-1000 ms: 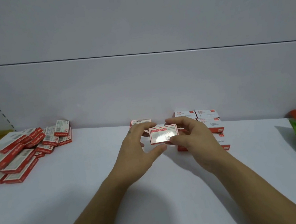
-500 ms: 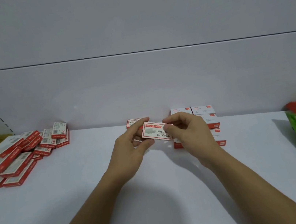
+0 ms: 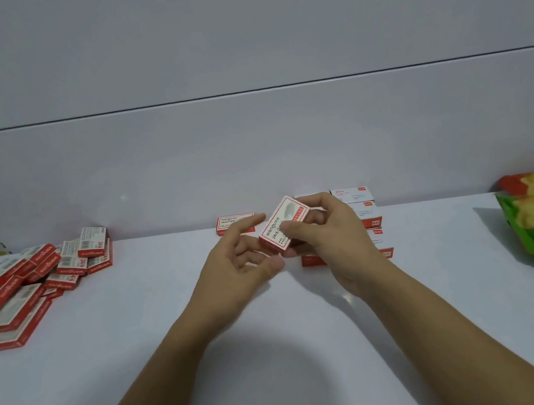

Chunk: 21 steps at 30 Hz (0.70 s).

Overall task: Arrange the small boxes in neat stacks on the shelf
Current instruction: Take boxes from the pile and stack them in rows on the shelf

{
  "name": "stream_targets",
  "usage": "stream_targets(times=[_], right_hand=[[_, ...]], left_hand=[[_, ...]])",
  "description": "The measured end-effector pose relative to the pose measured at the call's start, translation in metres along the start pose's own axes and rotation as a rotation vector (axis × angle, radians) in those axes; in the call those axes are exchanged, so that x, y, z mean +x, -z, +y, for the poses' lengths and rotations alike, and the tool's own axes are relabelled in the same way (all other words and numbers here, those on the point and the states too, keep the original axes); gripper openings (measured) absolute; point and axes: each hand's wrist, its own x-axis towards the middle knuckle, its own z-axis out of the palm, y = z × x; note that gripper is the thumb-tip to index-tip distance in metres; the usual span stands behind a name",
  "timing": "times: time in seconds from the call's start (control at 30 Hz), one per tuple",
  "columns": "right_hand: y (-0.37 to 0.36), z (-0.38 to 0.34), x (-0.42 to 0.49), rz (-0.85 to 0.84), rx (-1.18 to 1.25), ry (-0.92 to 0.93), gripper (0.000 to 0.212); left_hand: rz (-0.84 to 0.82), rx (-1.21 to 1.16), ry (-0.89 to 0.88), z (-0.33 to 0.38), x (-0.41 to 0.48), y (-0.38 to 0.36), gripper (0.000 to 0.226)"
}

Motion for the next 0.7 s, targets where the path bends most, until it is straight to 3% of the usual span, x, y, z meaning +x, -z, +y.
stream_targets(times=[0.17,0.33,0.7], right_hand=[[-0.002,0.004,0.002,0.099,0.012,-0.002,0.018],[0.0,0.003,0.002,0.044,-0.089,0.002,0.019],[-0.007,0.007,-0.004,-0.024,-0.162,0.04,0.019]], left_hand=[[0.113,0.015,-0.017,-0.001,0.002,-0.005,0.047],[0.192,0.035,-0.062,-0.001,0.003,0.005,0.047],[0.188,0.571,-0.161,-0.01,0.004,0.017,0.054]])
